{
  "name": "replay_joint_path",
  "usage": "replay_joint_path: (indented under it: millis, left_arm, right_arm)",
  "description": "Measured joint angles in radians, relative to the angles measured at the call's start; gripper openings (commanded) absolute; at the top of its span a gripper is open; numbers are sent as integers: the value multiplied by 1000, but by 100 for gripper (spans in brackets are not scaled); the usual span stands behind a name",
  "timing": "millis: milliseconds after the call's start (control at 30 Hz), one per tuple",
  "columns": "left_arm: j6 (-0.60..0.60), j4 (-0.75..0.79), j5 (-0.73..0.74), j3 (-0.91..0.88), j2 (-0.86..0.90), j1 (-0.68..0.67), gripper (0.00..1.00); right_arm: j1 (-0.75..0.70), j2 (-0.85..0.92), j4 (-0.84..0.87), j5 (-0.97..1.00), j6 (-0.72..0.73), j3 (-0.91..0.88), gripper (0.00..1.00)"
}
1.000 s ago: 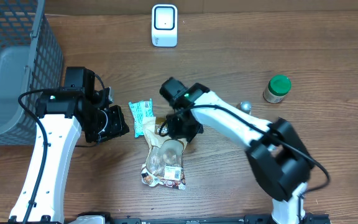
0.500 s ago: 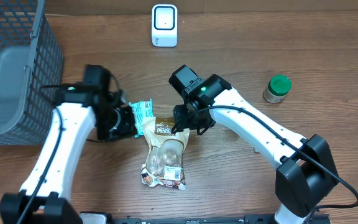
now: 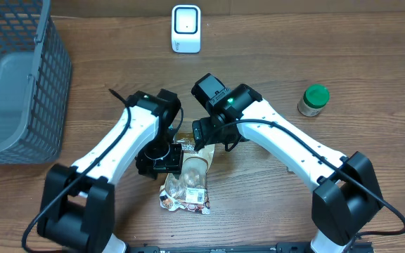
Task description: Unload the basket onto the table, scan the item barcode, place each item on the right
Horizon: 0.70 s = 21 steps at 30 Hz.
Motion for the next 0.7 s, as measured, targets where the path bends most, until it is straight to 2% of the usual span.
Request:
replay_joint_path:
  millis: [267,567,633,667,700]
  left_arm:
    - [0,41,-22,-26,27,0,69]
    - [1,233,-6,-164,27,0,68]
    - [8,264,21,-185,27,0,62]
    - [13,268,30,-187,27,0,54]
    - [15,272,39,-188,27,0,42]
  right_arm:
    - [-25,0,6,1,0,0,92]
    - [-25,0,21,4,0,0,92]
    - [-25,0,23,4,0,0,93]
    - [-25,0,23,4,0,0,93]
    - [-25,0,23,5,0,0,93]
